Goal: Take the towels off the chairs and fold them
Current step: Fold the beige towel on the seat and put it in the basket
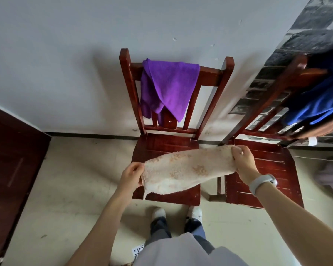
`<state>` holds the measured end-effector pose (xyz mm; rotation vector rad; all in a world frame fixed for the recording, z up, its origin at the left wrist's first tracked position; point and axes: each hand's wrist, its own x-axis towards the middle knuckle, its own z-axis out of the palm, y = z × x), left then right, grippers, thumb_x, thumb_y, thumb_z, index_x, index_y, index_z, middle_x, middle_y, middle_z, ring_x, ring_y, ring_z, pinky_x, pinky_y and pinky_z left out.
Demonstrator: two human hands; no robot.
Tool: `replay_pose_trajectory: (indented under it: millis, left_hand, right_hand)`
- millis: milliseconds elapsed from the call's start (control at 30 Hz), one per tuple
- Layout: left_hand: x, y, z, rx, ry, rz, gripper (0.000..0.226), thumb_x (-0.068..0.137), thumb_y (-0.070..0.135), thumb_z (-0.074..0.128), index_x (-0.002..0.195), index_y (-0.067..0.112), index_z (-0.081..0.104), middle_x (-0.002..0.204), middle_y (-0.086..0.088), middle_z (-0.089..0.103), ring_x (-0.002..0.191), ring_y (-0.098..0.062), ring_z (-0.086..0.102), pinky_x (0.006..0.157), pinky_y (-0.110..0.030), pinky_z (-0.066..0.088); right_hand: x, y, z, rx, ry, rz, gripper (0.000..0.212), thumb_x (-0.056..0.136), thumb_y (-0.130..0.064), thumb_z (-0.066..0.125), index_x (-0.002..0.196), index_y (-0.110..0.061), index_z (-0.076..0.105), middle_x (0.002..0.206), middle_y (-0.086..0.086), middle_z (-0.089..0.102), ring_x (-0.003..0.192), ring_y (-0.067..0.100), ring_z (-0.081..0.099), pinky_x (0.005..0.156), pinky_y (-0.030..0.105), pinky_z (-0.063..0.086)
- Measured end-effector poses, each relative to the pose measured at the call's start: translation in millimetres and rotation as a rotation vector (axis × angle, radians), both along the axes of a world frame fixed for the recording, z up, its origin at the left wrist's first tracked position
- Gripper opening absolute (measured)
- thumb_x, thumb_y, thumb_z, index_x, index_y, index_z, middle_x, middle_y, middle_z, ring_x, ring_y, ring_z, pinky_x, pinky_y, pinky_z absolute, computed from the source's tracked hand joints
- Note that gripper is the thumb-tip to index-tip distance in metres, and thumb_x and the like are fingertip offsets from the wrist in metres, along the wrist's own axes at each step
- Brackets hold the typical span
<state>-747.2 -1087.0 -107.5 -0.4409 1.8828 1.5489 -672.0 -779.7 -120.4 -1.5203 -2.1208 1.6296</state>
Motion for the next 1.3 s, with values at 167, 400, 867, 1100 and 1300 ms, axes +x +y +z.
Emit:
replay_pose_trajectory:
  millis: [167, 400, 867, 1100, 1300]
  left_hand:
    - [-19.1, -23.3, 6.2, 0.170, -0.023, -0.015, 0.024, 0.095, 0.003, 0.040, 0.108, 0.018, 0.052, 0.108, -0.005, 0.061, 0.097, -0.019, 0.060, 0.086, -0.043, 0.049]
    - [-36.6, -39.8, 5.6, 0.116, 0.128, -0.068, 0.042, 0.093, -0.003, 0.039, 0.124, 0.020, 0.056, 0.122, 0.000, 0.061, 0.112, -0.017, 0.058, 0.096, -0.041, 0.047]
    - [-39.0, -45.3, 16.2, -0.041, 0.306, -0.040, 0.050, 0.079, -0.002, 0.064, 0.126, 0.011, 0.054, 0.125, -0.008, 0.059, 0.109, -0.017, 0.057, 0.099, -0.031, 0.041]
    - [-16.7, -45.5, -6.9, -0.430, 0.362, -0.681, 0.053, 0.079, 0.003, 0.065, 0.129, 0.018, 0.052, 0.116, -0.001, 0.054, 0.108, -0.018, 0.053, 0.086, -0.020, 0.035]
    - [8.1, -59.0, -19.7, -0.593, 0.481, -0.736, 0.016, 0.080, 0.013, 0.067, 0.094, 0.007, 0.071, 0.088, -0.003, 0.044, 0.075, -0.018, 0.049, 0.070, -0.022, 0.031]
  right_hand:
    - [9.8, -23.7, 9.0, 0.249, -0.276, 0.361, 0.029, 0.098, -0.023, 0.032, 0.119, -0.010, 0.046, 0.097, 0.013, 0.054, 0.086, 0.028, 0.049, 0.074, 0.031, 0.036]
    - [26.5, -36.5, 14.7, -0.385, 0.014, 0.129, 0.060, 0.089, -0.006, 0.050, 0.141, -0.026, 0.026, 0.125, 0.007, 0.044, 0.115, 0.029, 0.049, 0.103, 0.049, 0.038]
    - [32.0, -38.1, 33.8, 0.191, 0.013, 0.244, 0.023, 0.094, -0.006, 0.040, 0.105, -0.012, 0.059, 0.086, 0.008, 0.059, 0.053, 0.014, 0.045, 0.042, 0.013, 0.042]
    - [56.5, -38.9, 20.2, 0.149, -0.134, 0.533, 0.035, 0.088, -0.016, 0.056, 0.122, -0.007, 0.054, 0.109, 0.003, 0.053, 0.097, 0.017, 0.055, 0.073, 0.016, 0.040]
    - [84.8, -42.4, 1.6, 0.294, -0.289, 0.776, 0.018, 0.087, -0.004, 0.051, 0.097, 0.000, 0.065, 0.081, -0.002, 0.045, 0.082, 0.024, 0.054, 0.065, 0.016, 0.038]
